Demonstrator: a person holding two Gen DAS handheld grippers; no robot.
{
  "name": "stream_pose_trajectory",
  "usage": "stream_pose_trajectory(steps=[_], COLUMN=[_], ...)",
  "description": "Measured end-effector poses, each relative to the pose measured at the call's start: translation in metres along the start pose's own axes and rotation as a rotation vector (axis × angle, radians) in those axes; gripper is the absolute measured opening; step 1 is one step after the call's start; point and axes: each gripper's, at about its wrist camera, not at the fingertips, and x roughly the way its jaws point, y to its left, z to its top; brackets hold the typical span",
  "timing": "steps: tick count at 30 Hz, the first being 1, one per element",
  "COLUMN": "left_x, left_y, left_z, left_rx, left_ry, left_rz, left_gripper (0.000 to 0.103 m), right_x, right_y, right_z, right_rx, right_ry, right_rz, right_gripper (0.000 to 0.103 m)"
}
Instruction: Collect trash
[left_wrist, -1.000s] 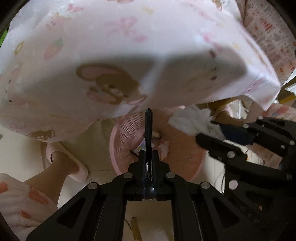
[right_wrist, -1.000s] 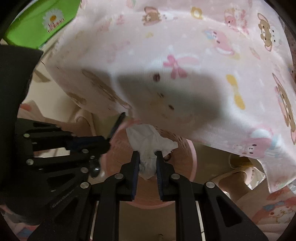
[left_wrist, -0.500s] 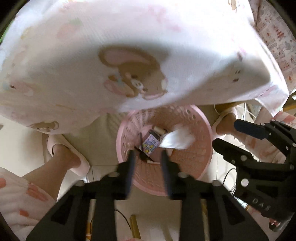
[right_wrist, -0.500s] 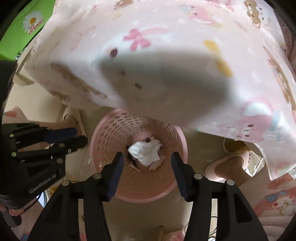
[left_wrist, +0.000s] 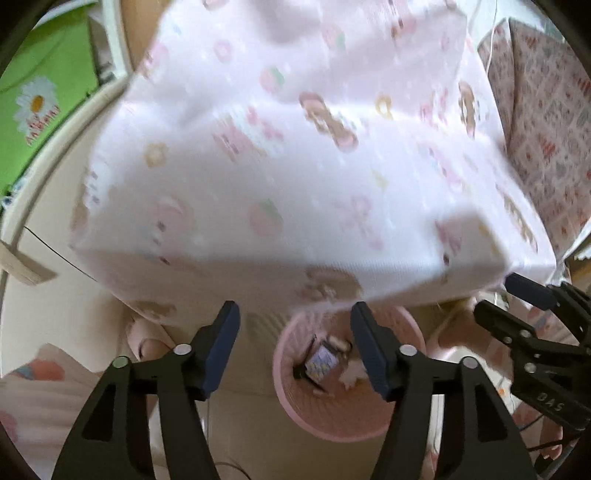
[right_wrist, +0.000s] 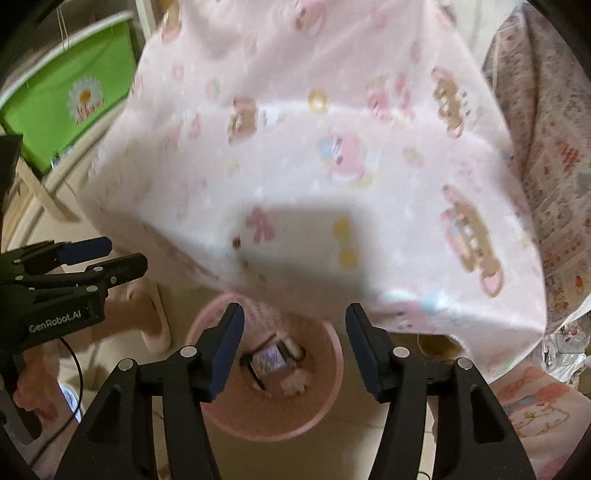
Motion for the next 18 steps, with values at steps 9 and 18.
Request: stream_pose_trajectory(steps=[9,18], left_x=[-0.025,-0.052], left_y=[0.007,0.009], left_z=[0.005,0.014], left_rx=[-0.010,-0.009], left_ry=[-0.127,-0.254], left_rz=[0.043,0.017], left_gripper=[0.087,0.093], right_x=[-0.036,-0.051], right_y=[-0.001,-0.006], right_z=[0.006,0.009], right_rx=[0.035,0.076], right_ry=[-0.214,-0.294], right_rz=[-0.075,-0.104], right_gripper=[0.076,0.084])
